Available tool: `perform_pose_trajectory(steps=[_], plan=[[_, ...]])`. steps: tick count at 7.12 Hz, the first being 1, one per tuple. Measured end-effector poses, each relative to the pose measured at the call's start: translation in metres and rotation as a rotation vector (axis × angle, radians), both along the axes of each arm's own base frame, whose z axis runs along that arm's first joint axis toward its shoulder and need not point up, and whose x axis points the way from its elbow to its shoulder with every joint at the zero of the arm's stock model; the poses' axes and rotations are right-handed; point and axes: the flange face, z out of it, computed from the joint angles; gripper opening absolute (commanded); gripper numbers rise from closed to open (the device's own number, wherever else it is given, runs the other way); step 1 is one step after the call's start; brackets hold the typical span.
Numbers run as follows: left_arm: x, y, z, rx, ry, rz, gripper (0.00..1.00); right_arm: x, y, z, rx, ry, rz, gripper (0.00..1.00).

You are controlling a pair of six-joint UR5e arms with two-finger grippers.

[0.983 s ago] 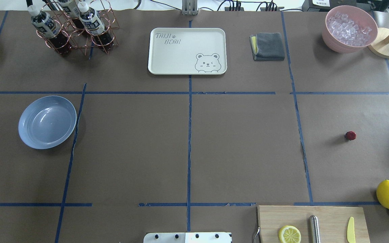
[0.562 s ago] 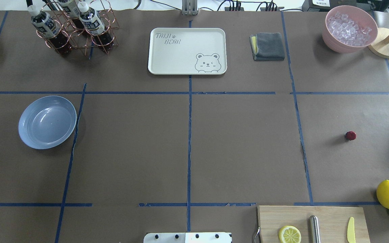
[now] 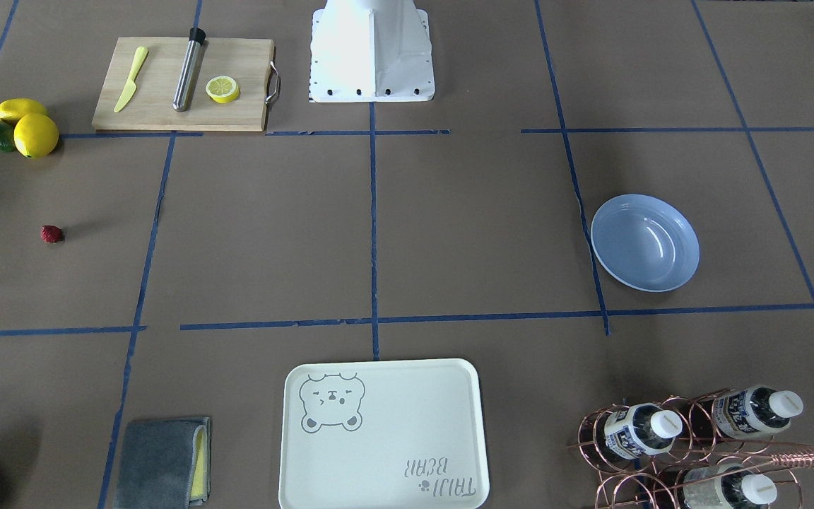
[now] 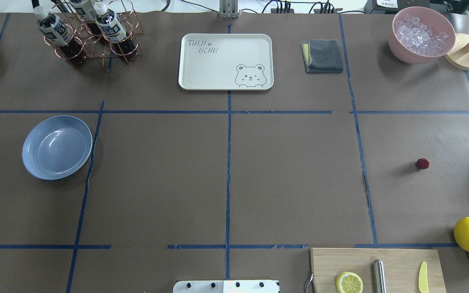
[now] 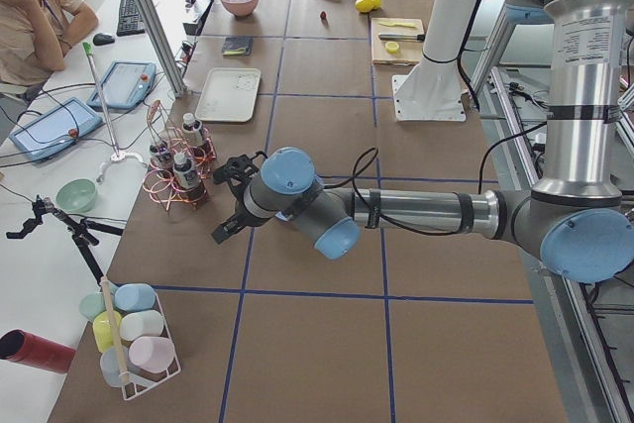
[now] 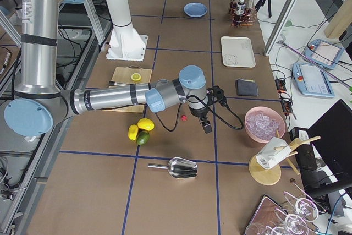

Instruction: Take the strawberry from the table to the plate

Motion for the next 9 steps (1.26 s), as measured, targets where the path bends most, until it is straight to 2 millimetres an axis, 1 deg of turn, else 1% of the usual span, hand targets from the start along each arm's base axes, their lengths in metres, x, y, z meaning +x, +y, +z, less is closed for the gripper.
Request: perform_pose_trajectory(steps=[1, 2, 3, 4, 5, 6, 7, 8, 9], plan=[[0.033, 0.001, 0.000, -0.023, 0.061, 0.026, 1.00, 0.000, 0.000, 0.002, -0.003, 0.002, 0.000, 1.00], [0.076, 0.008, 0.008, -0.097, 0.128, 0.050, 1.00, 0.000, 0.002, 0.003, -0.007, 0.003, -0.001, 1.00], [0.121, 0.014, 0.018, -0.212, 0.178, 0.019, 0.82, -0.001, 0.003, 0.005, -0.009, 0.003, -0.002, 1.00], [0.159, 0.021, 0.027, -0.298, 0.213, -0.054, 0.59, 0.000, 0.003, 0.005, -0.009, 0.004, -0.002, 1.00], [0.191, 0.031, 0.038, -0.380, 0.265, -0.125, 0.56, 0.000, 0.004, 0.006, -0.010, 0.005, -0.003, 1.00], [0.220, 0.042, 0.049, -0.457, 0.318, -0.167, 0.56, 0.000, 0.005, 0.007, -0.011, 0.005, -0.003, 1.00], [0.245, 0.053, 0.054, -0.509, 0.351, -0.190, 0.55, 0.000, 0.005, 0.008, -0.011, 0.006, -0.003, 1.00], [0.263, 0.061, 0.057, -0.532, 0.362, -0.199, 0.51, 0.000, 0.006, 0.008, -0.012, 0.006, -0.002, 1.00], [0.273, 0.066, 0.059, -0.540, 0.361, -0.201, 0.38, 0.000, 0.006, 0.008, -0.012, 0.007, -0.002, 1.00]])
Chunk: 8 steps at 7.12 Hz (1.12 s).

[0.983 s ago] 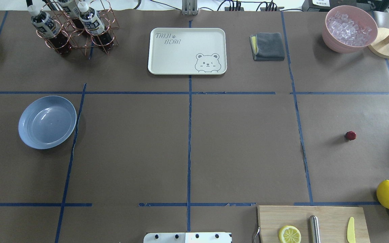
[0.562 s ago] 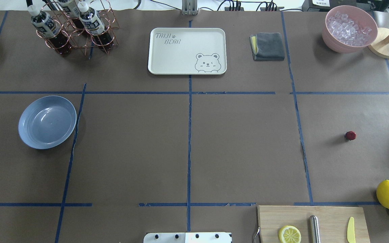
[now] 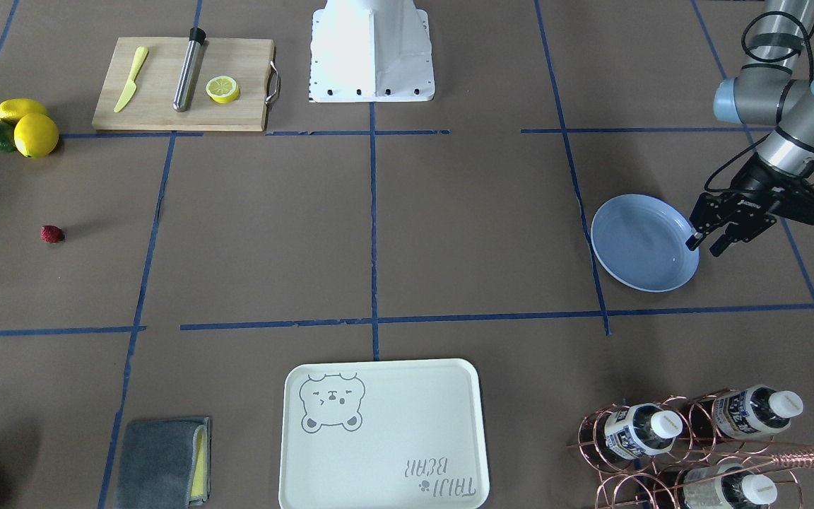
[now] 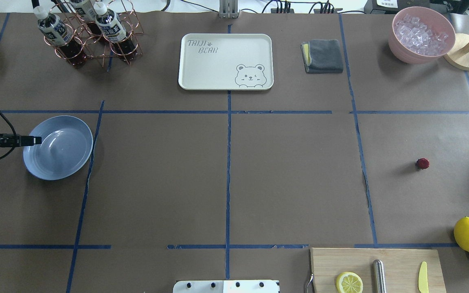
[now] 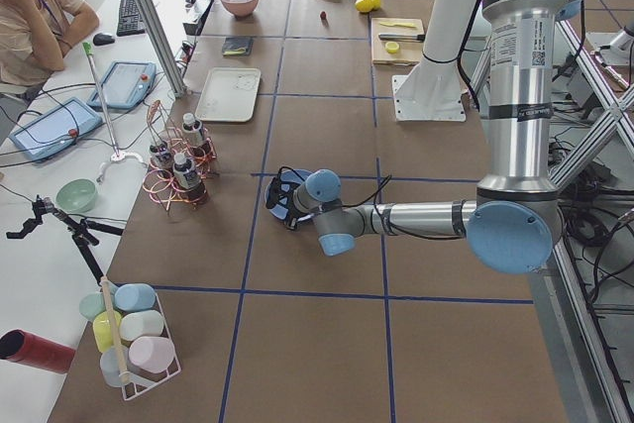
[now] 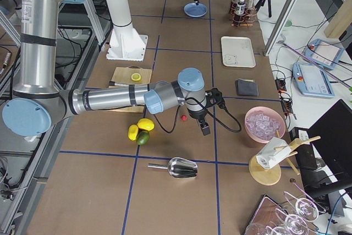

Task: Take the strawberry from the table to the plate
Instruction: 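Reach the left gripper to the light blue plate's rim and grip it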

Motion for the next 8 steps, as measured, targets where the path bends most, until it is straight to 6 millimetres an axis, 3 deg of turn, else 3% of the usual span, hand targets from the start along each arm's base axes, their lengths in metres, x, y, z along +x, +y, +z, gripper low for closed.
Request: perform_pose_trajectory(steps=[1, 3, 4, 6, 7, 8], plan=[[0.004, 0.002, 0.001, -0.002, -0.001, 0.001, 0.00, 0.000, 0.000, 0.000, 0.000, 0.000, 0.000, 1.00], [0.006, 0.004, -0.003, 0.004, 0.005, 0.003, 0.00, 0.000, 0.000, 0.000, 0.000, 0.000, 0.001, 1.00], [0.006, 0.003, -0.017, 0.021, 0.024, 0.005, 0.00, 0.000, 0.000, 0.000, 0.000, 0.000, 0.001, 1.00], [0.011, 0.002, -0.074, 0.058, 0.077, 0.035, 0.00, 0.000, 0.000, 0.000, -0.001, -0.001, 0.002, 1.00], [0.020, -0.007, -0.121, 0.054, 0.093, 0.044, 0.00, 0.000, 0.000, 0.000, -0.001, -0.001, 0.002, 1.00], [0.037, -0.023, -0.182, 0.029, 0.105, 0.030, 0.00, 0.000, 0.000, 0.000, -0.002, -0.001, 0.002, 1.00]])
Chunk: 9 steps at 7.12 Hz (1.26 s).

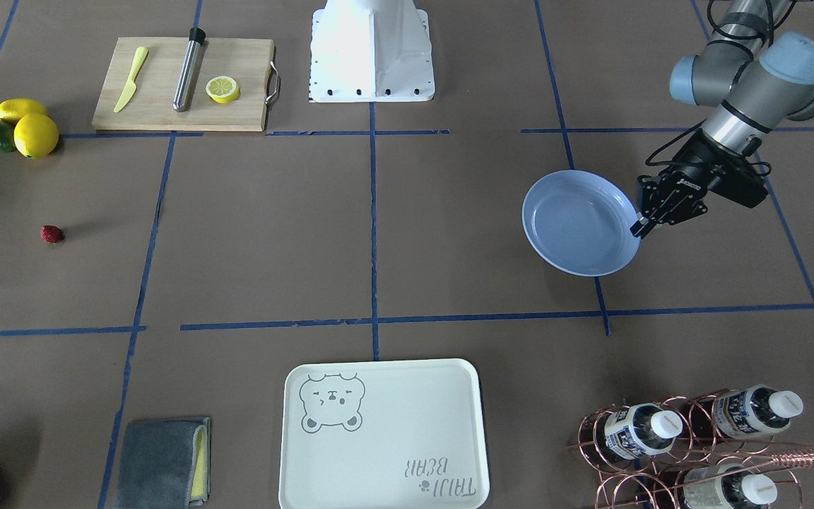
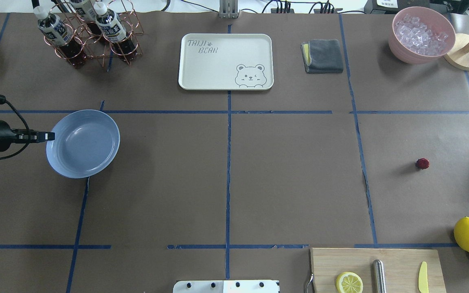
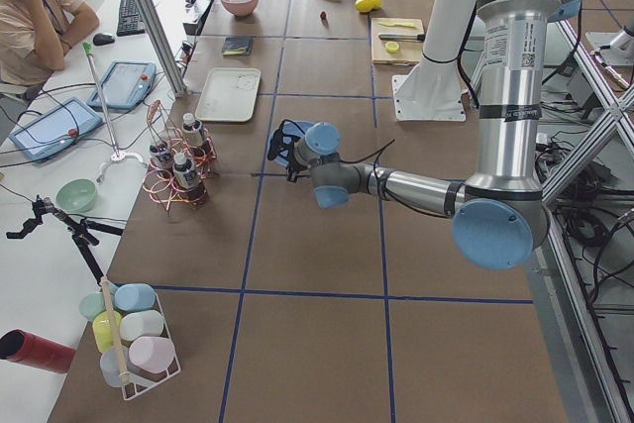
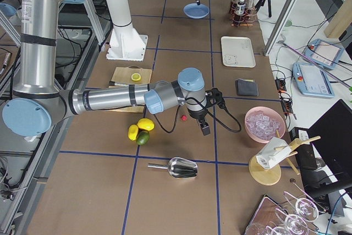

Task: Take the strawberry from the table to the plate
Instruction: 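Reach the left gripper to the light blue plate's rim and grip it, then slide the light blue plate with the left gripper toward the table center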

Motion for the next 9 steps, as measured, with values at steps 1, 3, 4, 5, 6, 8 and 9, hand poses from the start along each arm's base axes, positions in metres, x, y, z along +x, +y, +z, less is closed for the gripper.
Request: perform_pose_trajectory(steps=[1, 3, 4, 5, 6, 8, 9], plan=[[0.034, -0.015, -0.061, -0.033, -0.010, -0.025, 0.00, 0.000, 0.000, 0.000, 0.000, 0.001, 0.000, 1.00], [0.144, -0.002, -0.137, -0.037, -0.047, -0.030, 0.00, 0.000, 0.000, 0.001, 0.001, 0.003, 0.000, 1.00], [0.194, 0.012, -0.152, -0.043, -0.051, -0.005, 0.00, 0.000, 0.000, 0.001, 0.000, 0.004, 0.000, 1.00], [0.232, 0.031, -0.158, -0.039, -0.056, 0.019, 0.00, 0.000, 0.000, 0.002, -0.001, 0.005, 0.000, 1.00], [0.255, 0.048, -0.160, -0.028, -0.058, 0.032, 0.00, 0.000, 0.000, 0.002, -0.001, 0.005, 0.000, 1.00], [0.270, 0.060, -0.157, -0.021, -0.065, 0.045, 0.00, 0.000, -0.001, 0.002, -0.001, 0.005, 0.000, 1.00], [0.272, 0.061, -0.154, -0.021, -0.069, 0.046, 0.27, 0.000, -0.001, 0.001, 0.000, 0.005, 0.000, 1.00]])
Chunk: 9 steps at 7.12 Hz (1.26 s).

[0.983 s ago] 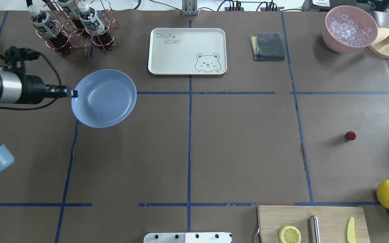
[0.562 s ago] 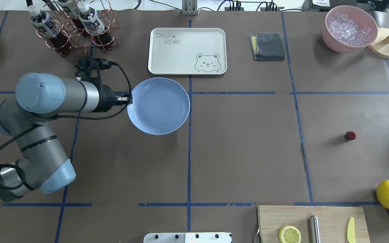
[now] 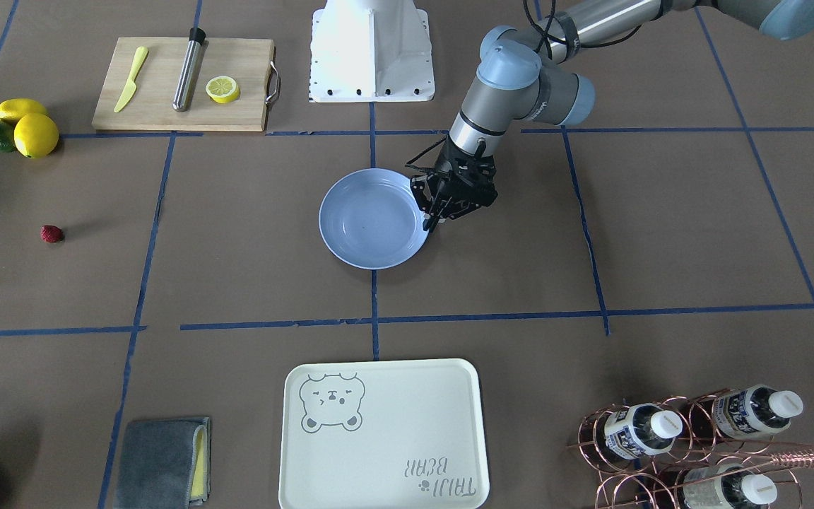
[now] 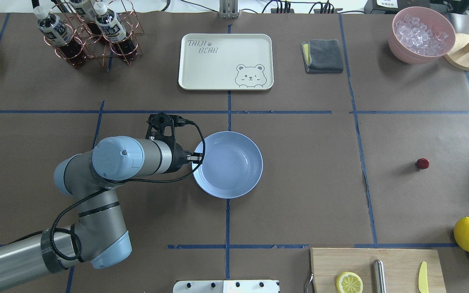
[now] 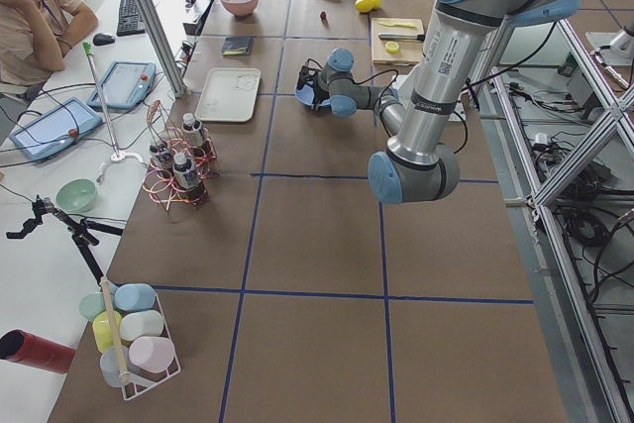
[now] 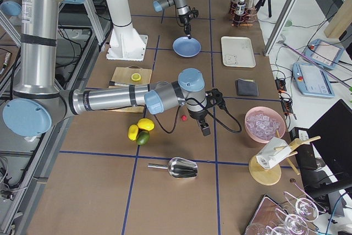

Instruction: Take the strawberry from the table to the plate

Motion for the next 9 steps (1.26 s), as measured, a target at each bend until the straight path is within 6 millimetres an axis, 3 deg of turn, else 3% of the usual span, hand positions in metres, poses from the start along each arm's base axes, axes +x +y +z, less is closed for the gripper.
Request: perform_pose_trajectory(steps=[1, 2, 4, 5, 6, 7, 9], plan=[[0.001, 0.001, 0.002, -0.001, -0.003, 0.001, 0.53, 0.000, 0.000, 0.000, 0.000, 0.000, 0.000, 1.00], [0.001, 0.001, 0.003, -0.001, -0.004, 0.002, 1.00, 0.000, 0.000, 0.000, -0.001, 0.000, 0.000, 1.00], [-0.003, 0.000, 0.000, 0.005, -0.001, -0.003, 1.00, 0.000, 0.000, 0.000, -0.001, 0.000, 0.000, 1.00], [-0.020, -0.007, -0.006, 0.036, -0.002, -0.006, 1.00, 0.000, -0.001, -0.002, 0.003, -0.001, 0.002, 1.00], [-0.056, -0.027, -0.005, 0.088, -0.031, 0.000, 1.00, -0.002, -0.003, -0.006, 0.007, -0.005, 0.003, 1.00], [-0.112, -0.056, 0.008, 0.124, -0.081, 0.022, 1.00, -0.006, -0.007, -0.014, 0.017, -0.012, -0.001, 1.00], [-0.247, -0.110, 0.065, 0.223, -0.223, 0.070, 1.00, -0.015, -0.013, -0.028, 0.024, -0.035, 0.010, 1.00]])
